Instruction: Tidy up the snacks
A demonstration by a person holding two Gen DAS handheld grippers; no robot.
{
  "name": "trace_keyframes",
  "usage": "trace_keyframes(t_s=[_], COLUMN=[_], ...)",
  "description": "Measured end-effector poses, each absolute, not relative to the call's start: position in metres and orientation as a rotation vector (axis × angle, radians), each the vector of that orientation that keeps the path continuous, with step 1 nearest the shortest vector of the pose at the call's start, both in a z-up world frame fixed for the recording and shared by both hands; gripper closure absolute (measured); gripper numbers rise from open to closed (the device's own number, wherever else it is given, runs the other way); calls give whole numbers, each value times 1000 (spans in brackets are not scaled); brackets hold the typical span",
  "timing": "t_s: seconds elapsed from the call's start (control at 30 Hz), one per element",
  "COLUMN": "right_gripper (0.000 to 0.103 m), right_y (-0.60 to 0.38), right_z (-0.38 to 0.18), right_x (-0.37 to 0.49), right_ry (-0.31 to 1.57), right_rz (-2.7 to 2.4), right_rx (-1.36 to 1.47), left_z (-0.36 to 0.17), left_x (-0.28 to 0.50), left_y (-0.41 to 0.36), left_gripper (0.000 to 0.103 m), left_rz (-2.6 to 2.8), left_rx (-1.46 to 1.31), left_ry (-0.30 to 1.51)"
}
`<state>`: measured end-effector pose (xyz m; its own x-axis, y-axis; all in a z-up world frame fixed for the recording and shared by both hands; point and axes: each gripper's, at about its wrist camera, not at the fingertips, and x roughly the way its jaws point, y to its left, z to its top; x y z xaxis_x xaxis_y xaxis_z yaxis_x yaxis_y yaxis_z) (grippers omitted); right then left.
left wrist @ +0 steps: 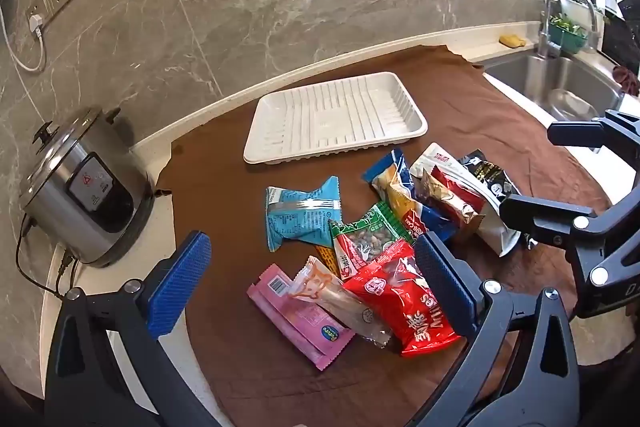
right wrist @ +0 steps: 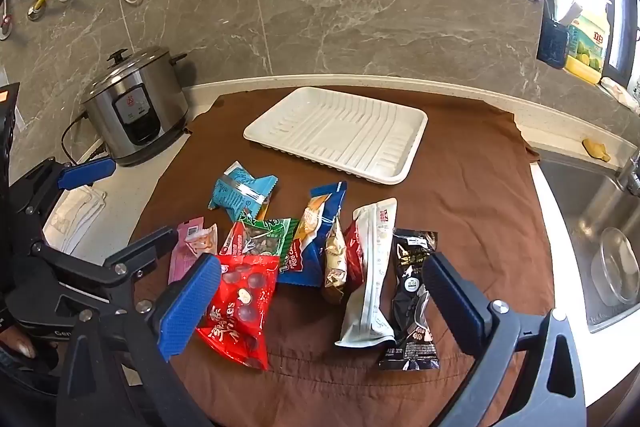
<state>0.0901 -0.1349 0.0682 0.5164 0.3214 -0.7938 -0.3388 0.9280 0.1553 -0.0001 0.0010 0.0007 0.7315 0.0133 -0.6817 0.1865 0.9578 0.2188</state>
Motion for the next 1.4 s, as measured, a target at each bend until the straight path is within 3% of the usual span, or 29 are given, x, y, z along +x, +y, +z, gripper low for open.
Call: trace_keyframes(t_s=[1.4], right_gripper=[0], right_y=[-135], right_z=[71], right_x=[93], right_ry=[948], right_rz=[402], right_rx=[-8], left_z=[-3], left_x=[4], left_y=[-3], left_gripper=[0], left_rz=[-121], left_rx=[270], left_ry=[769])
